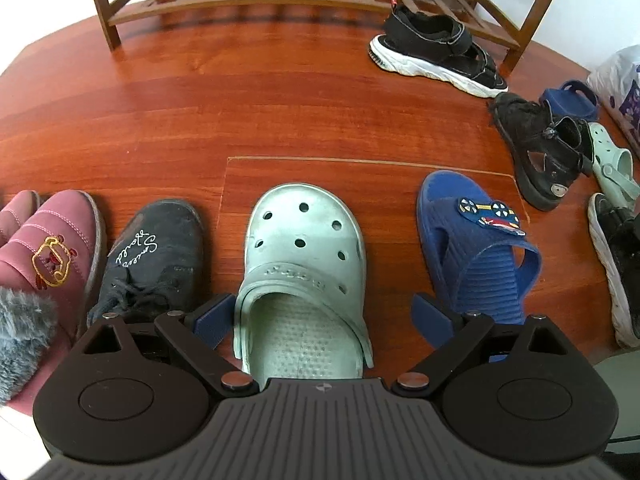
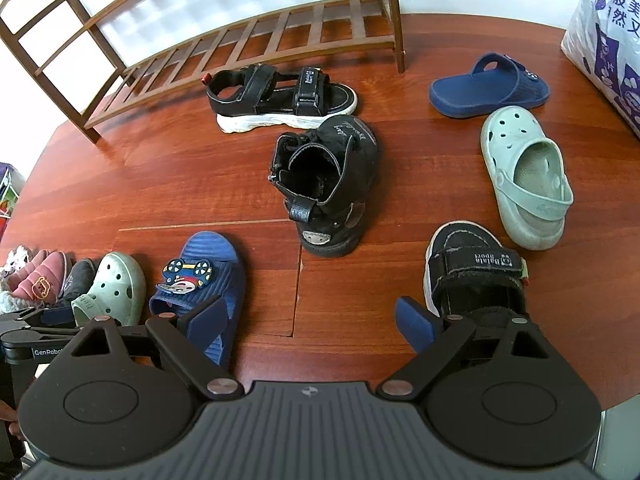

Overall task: Organize scattered shoes
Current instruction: 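Move the right tool across the table toward the second black leather shoe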

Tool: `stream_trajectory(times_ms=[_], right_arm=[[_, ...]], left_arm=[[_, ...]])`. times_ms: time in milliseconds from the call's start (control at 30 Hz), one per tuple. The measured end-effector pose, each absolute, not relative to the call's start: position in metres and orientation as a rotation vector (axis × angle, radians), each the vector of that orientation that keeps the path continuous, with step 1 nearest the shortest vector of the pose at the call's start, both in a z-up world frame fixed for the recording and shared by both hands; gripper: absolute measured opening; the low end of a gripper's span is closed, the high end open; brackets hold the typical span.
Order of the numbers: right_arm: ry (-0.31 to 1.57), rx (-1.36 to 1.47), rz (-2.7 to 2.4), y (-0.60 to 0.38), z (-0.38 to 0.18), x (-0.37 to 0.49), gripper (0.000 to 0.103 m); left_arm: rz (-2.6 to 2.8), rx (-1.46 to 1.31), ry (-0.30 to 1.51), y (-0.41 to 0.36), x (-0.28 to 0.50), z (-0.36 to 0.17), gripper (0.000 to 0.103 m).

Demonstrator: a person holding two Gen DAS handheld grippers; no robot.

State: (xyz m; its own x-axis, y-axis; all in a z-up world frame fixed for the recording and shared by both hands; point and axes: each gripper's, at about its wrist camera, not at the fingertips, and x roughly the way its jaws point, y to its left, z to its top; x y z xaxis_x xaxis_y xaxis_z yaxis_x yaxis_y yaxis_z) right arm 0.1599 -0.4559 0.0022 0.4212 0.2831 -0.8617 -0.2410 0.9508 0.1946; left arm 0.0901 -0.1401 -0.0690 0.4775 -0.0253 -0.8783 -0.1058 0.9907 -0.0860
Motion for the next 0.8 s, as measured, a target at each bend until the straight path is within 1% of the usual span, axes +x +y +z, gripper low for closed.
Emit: stream_trajectory(times_ms=[333, 633, 800], right_arm=[[1.083, 0.026, 0.329, -0.455, 0.004, 0.174, 0.094], [1.076, 0.011, 0.334, -0.451, 0.009, 0.188, 0.094], [1.072, 0.001, 0.343, -0.446, 0.011, 0.193, 0.094]], left_arm=[[0.008, -0.17, 1.056, -0.15, 0.09, -0.067, 0.094], [0.116, -0.13, 1.062, -0.141, 0.098, -0.076, 0.095], [0.103, -0.096, 1.012, -0.151, 0.092, -0.059, 0.094]])
